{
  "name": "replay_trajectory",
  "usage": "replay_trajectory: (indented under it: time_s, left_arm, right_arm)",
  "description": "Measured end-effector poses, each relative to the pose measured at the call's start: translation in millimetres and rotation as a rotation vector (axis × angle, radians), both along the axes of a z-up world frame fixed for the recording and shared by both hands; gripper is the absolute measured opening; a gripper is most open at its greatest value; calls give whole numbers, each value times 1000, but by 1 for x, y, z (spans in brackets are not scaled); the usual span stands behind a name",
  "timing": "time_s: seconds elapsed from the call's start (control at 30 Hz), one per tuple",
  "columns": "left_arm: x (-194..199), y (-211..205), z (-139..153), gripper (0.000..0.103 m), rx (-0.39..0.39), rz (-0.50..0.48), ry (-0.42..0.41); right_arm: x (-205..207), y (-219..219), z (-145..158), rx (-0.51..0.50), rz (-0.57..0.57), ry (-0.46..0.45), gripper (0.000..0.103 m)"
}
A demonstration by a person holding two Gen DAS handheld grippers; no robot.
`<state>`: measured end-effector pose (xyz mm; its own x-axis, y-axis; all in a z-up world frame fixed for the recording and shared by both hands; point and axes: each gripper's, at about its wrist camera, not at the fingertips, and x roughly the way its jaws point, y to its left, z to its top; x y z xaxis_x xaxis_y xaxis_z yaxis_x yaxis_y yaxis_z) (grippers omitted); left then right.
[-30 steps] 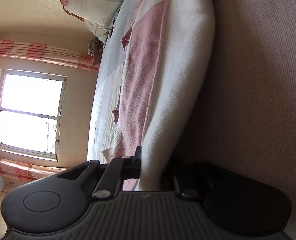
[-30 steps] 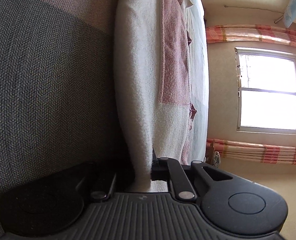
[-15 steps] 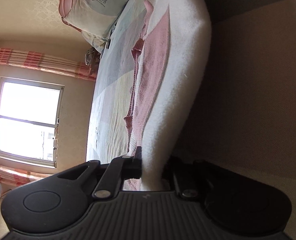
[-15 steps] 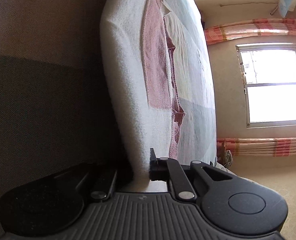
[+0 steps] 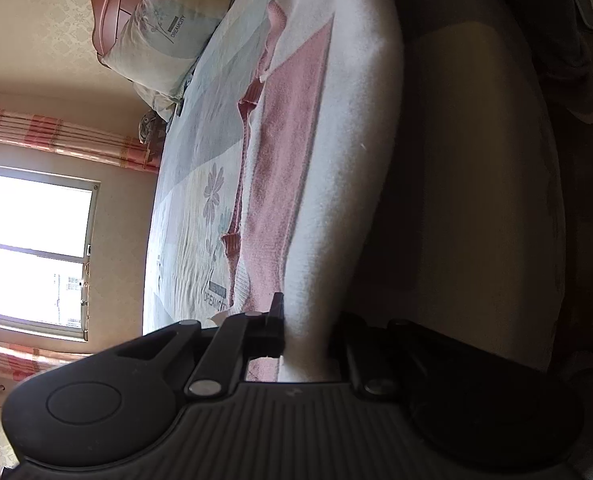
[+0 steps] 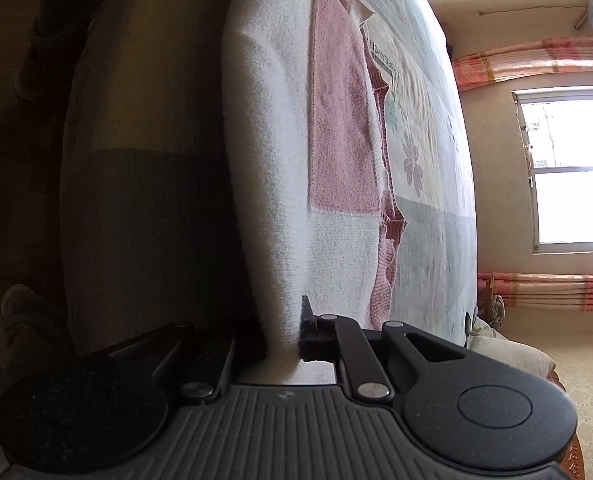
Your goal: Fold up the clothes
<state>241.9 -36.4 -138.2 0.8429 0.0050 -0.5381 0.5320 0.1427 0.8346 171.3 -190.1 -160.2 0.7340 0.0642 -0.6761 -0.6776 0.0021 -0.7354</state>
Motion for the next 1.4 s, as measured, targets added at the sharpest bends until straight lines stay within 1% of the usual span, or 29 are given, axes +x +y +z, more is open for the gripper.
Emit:
replay_trajectory:
  time_s: [0.1, 0.2, 0.23, 0.27, 0.37, 0.43, 0.47, 0.5, 0.53, 0.57, 0.6, 0.63, 0.67, 0.7, 0.73, 0.77, 0.83, 0.9, 1.0, 1.07, 1.1, 1.2, 1.23, 1.27, 1.3, 1.33, 1.37, 1.4]
  left_arm:
    - [-3, 1, -4, 8, -35, 29, 17]
    - [-5, 3, -3, 8, -45, 44, 25]
    - [-7, 4, -3, 9, -47, 47, 28]
    - [-9, 5, -1, 13, -47, 49, 36]
    - [-16, 12, 15, 15, -62, 36, 91]
    - [-24, 20, 35, 15, -119, 33, 168]
    - [-24, 26, 47, 15, -164, 46, 200]
    - [-22, 32, 59, 15, -220, 69, 223]
    - [-19, 39, 71, 15, -276, 93, 245]
    - [-17, 45, 84, 16, -332, 116, 267]
    - [-15, 51, 96, 16, -388, 139, 289]
    - [-8, 56, 106, 21, -445, 166, 292]
    - [2, 58, 114, 25, -495, 187, 276]
    - [9, 58, 115, 29, -532, 206, 268]
    - [16, 57, 113, 37, -563, 228, 268]
    - [23, 56, 111, 45, -594, 249, 267]
    - [33, 54, 104, 45, -646, 296, 279]
    - [31, 58, 87, 45, -672, 354, 329]
    - [30, 65, 60, 45, -712, 454, 402]
    - [31, 77, 46, 45, -744, 553, 430]
    - [30, 84, 43, 45, -770, 578, 437]
    - [27, 92, 52, 46, -809, 604, 424]
    - [27, 93, 57, 49, -833, 609, 409]
    - [26, 94, 61, 57, -857, 614, 393]
    - [26, 95, 66, 62, -882, 619, 378]
    - [26, 96, 71, 71, -906, 624, 362]
    - [26, 97, 71, 72, -927, 639, 358]
    - [27, 98, 67, 72, -943, 673, 370]
  right_arm:
    - [15, 1, 0, 16, -28, 16, 13]
    - [29, 1, 2, 29, -46, 23, 13]
    - [33, 1, 3, 33, -51, 24, 13]
    - [36, 1, 5, 38, -57, 25, 13]
    - [47, -4, 14, 59, -84, 68, 20]
    - [44, -16, 19, 46, -84, 106, 26]
    - [47, -24, 26, 46, -102, 108, 27]
    - [49, -32, 33, 45, -120, 111, 33]
    - [52, -40, 39, 47, -138, 114, 43]
    - [51, -53, 50, 83, -169, 131, 49]
    - [52, -65, 61, 119, -200, 148, 58]
    - [59, -73, 71, 160, -230, 153, 62]
    - [70, -80, 85, 231, -277, 156, 65]
    - [87, -89, 97, 296, -316, 157, 71]
    - [86, -93, 104, 373, -354, 158, 75]
    - [90, -95, 109, 455, -385, 167, 76]
    - [100, -93, 113, 611, -439, 199, 82]
    - [95, -90, 105, 739, -480, 252, 82]
    - [87, -90, 89, 872, -546, 340, 82]
    - [83, -95, 71, 924, -610, 394, 82]
    - [83, -96, 59, 936, -652, 408, 82]
    - [82, -102, 35, 946, -735, 420, 82]
    - [79, -102, 38, 961, -730, 406, 82]
    - [75, -102, 43, 989, -728, 392, 82]
    - [71, -102, 48, 1018, -726, 378, 83]
    - [66, -102, 53, 1046, -723, 364, 87]
    - [62, -102, 58, 1076, -721, 351, 90]
    - [53, -104, 58, 1114, -730, 357, 94]
